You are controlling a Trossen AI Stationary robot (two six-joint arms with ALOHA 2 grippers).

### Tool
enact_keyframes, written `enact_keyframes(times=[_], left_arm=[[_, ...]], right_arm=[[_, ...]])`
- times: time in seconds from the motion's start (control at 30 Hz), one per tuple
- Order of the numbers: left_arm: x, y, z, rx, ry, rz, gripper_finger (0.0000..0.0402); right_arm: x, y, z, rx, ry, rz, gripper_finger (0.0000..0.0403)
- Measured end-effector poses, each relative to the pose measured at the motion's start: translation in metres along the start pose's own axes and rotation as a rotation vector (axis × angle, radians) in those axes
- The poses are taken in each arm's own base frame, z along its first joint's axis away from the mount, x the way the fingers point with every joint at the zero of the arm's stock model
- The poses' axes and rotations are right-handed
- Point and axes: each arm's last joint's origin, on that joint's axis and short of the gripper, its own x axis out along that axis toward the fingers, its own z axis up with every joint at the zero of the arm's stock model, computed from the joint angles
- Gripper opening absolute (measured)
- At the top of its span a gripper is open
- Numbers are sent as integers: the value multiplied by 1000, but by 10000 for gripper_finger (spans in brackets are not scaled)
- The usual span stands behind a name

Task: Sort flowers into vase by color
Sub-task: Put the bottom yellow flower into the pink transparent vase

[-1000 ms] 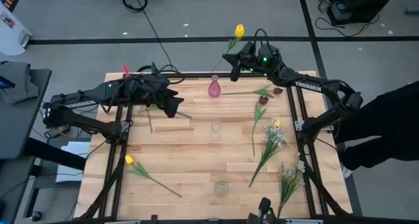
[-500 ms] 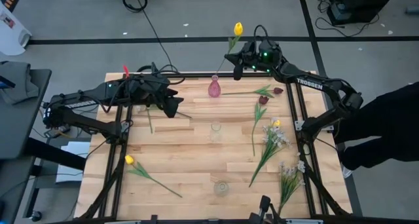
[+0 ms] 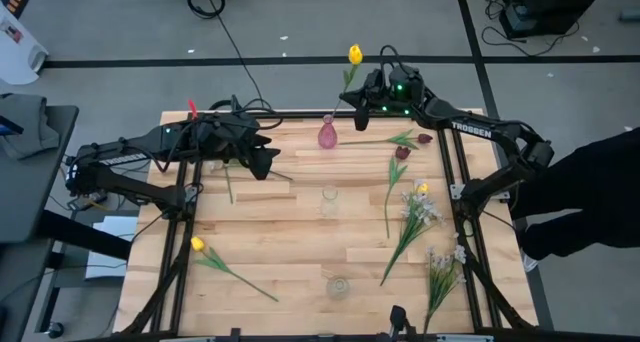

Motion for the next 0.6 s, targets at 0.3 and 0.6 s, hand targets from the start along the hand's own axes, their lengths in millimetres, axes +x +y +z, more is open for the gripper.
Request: enact_keyframes(times=[0.3, 0.6], left_arm=[[0, 0, 0, 0, -1, -1, 225], [0, 0, 0, -1, -2, -1, 225]], right_arm=[[3, 7, -5, -41, 11, -16, 8], [5, 14, -18, -66, -41, -17, 9]])
